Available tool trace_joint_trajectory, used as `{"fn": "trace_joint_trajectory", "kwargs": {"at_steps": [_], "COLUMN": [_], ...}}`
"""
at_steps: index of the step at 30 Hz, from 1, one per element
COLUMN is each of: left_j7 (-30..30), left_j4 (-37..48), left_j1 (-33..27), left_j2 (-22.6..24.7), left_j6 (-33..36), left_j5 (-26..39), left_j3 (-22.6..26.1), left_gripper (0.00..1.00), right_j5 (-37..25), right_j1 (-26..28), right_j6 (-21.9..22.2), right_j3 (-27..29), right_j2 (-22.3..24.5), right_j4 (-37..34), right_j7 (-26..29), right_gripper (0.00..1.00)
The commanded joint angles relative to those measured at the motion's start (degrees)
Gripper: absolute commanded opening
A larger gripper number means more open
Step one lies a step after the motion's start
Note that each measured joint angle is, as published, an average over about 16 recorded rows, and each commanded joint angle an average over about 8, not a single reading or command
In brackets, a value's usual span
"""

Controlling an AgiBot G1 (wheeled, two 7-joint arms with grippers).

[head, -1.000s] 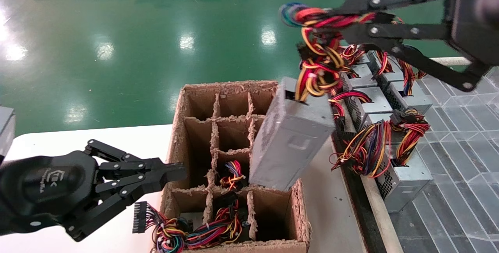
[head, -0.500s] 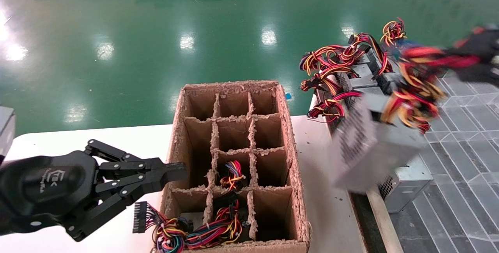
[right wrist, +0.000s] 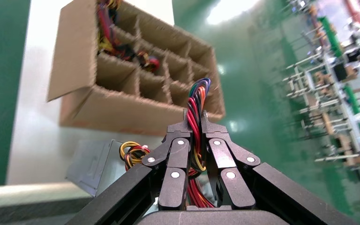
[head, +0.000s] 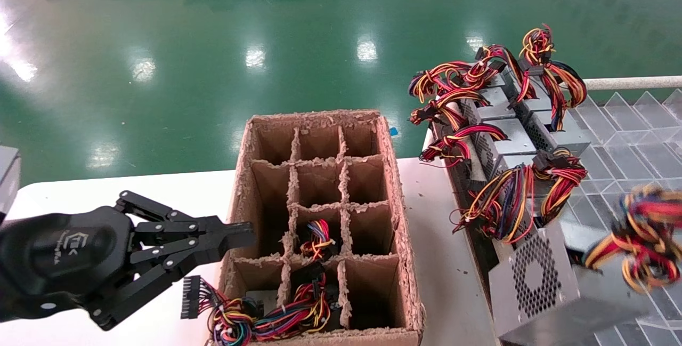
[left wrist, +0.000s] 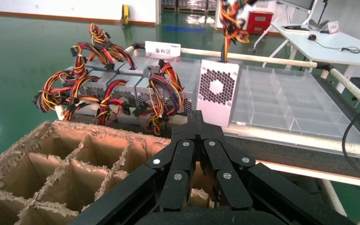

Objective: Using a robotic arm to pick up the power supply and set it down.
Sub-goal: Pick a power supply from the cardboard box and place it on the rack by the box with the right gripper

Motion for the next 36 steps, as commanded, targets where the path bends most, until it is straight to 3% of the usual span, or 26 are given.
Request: {"fn": "trace_joint_trajectory", "kwargs": {"at_steps": [1,16,36], "left_j7": [0.00,0.00,0.00], "left_j4": [0.00,0.00,0.00], "left_j1": [0.00,0.00,0.00], "left_j2": [0.00,0.00,0.00], "left_j6": [0.00,0.00,0.00], "left_j5": [0.00,0.00,0.00], "left_j3": [0.00,0.00,0.00], "left_gripper": [0.00,0.00,0.00], "right_j5": [0.79,-0.01,-1.97], "right_j1": [-1.23,-5.16,-7.35], "right_j6": [0.07,3.09,9.97], "right_j3": [-1.23,-4.87,-7.65], "right_j2": [1.75,5.66,1.83], "right_j4": [-0.02,-0.23,-0.31], "right_j7": [-1.51,-7.11,-9.32], "right_gripper": [0.00,0.00,0.00]}}
